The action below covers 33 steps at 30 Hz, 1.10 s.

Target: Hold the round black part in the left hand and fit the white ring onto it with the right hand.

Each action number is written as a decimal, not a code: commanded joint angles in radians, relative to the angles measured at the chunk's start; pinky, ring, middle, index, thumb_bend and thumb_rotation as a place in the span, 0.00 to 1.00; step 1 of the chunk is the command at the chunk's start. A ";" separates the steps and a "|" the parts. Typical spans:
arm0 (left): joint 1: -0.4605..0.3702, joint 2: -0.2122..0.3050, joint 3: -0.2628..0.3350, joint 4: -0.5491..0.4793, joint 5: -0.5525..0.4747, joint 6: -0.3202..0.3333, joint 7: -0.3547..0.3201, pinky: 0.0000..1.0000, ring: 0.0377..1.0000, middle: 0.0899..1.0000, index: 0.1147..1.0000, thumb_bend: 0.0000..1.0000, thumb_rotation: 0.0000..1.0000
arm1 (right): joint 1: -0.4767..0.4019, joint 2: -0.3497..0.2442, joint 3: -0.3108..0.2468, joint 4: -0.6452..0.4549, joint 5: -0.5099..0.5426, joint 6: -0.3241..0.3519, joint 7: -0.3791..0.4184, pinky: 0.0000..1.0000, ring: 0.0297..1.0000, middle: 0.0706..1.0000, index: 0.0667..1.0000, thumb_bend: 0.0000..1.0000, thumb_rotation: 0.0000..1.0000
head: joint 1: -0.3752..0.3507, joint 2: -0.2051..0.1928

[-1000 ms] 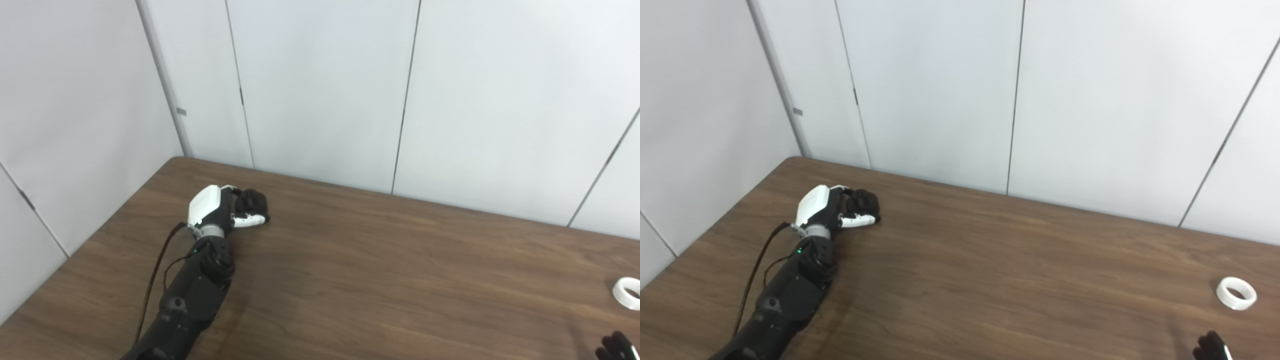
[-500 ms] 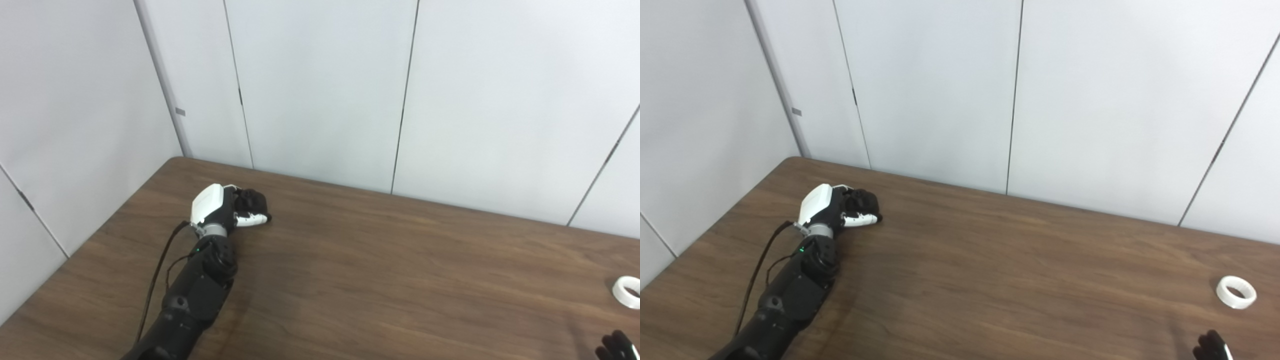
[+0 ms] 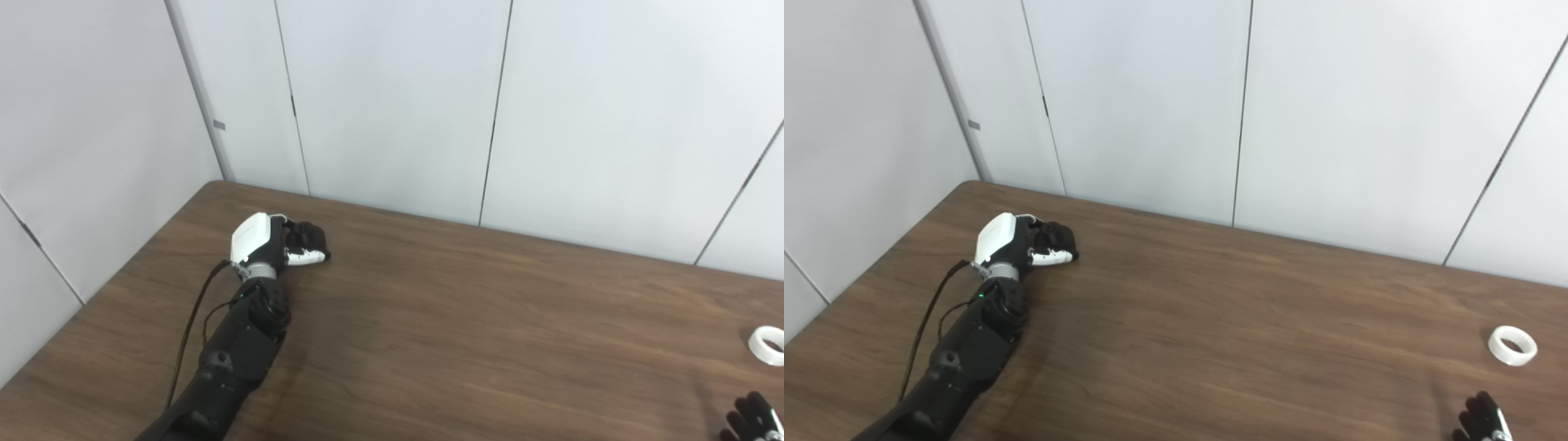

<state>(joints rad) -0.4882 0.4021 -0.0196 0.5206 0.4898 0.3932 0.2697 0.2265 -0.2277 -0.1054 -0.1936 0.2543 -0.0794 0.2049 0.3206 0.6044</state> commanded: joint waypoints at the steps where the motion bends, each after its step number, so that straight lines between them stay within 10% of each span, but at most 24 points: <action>1: -0.037 0.031 0.004 -0.020 0.012 0.015 0.010 1.00 0.93 0.83 0.66 0.84 0.16 | 0.023 -0.009 -0.006 0.004 0.002 0.009 0.002 1.00 1.00 1.00 1.00 0.66 1.00 | 0.001 0.000; 33: -0.020 0.041 0.004 -0.027 0.017 0.027 0.020 0.98 0.90 0.80 0.64 0.84 0.16 | 0.013 -0.024 -0.007 0.015 0.011 -0.002 0.020 1.00 1.00 0.99 1.00 0.63 1.00 | 0.013 0.009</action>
<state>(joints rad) -0.4853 0.4070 -0.0225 0.5170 0.4897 0.4167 0.2671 0.2262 -0.2379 -0.1065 -0.1912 0.2643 -0.0827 0.2183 0.3329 0.6121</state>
